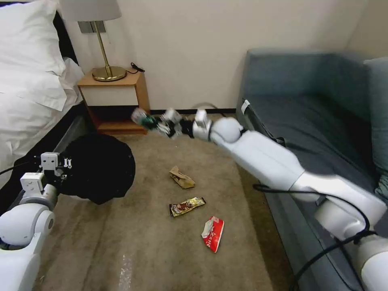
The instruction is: Pick up the trash bin, then pick up the garbage on the floor and place it into the trash bin.
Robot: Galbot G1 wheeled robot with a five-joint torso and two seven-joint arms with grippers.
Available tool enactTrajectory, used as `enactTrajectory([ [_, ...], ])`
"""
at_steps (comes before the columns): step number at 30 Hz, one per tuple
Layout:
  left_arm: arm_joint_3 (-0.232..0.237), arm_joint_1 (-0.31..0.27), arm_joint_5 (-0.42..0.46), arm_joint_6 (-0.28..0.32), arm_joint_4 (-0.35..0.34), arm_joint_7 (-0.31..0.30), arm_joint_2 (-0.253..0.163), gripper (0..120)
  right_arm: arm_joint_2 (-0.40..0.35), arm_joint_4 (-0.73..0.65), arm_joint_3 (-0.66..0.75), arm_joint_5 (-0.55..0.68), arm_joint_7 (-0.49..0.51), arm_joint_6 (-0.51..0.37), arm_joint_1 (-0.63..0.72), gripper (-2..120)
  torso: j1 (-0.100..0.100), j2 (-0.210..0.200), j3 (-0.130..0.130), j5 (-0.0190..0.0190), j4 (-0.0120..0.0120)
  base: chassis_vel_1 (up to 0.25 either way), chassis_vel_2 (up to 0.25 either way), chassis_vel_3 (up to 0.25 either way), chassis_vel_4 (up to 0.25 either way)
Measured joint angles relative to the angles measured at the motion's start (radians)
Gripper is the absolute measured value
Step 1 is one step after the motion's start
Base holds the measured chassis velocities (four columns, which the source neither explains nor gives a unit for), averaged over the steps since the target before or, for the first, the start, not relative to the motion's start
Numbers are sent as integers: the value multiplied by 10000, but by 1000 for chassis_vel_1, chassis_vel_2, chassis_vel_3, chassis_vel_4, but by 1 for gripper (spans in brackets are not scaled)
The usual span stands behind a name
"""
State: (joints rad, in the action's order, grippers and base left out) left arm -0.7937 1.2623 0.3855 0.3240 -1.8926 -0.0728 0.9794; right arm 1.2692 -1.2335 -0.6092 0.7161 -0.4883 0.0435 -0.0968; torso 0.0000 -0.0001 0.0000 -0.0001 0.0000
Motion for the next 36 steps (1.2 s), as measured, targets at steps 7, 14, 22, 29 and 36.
enactTrajectory([
  [7, 373, -282, 401, -197, -14, -80, 144, 7, 1022, -117, -466, 1187, 739, -514, -1146, 16, 0, 1, 0, -2, 1, 0, 0, 0, 0],
  [14, 465, -368, 526, -322, -30, -72, 222, 7, 2096, 805, -863, 972, 1153, -465, -608, 16, 0, 0, 0, -3, 1, 0, 0, 0, 0],
  [22, 113, -213, 610, -499, -68, 107, 165, 7, 2661, 1151, -1482, 456, 2068, -231, 984, 16, 0, 1, 0, -1, 1, 0, 0, 0, 0],
  [29, 134, -337, 705, -635, 96, 272, 152, 7, 2734, 1148, -1737, 64, 2657, -118, 1576, 16, 0, 1, 0, 1, -1, 0, 0, 0, 0],
  [36, 282, -443, 709, -669, 257, 323, 191, 7, 2697, 1047, -1827, -66, 3123, -181, 1656, 41, 0, 1, 0, 1, -1, 0, 0, 0, 0],
])
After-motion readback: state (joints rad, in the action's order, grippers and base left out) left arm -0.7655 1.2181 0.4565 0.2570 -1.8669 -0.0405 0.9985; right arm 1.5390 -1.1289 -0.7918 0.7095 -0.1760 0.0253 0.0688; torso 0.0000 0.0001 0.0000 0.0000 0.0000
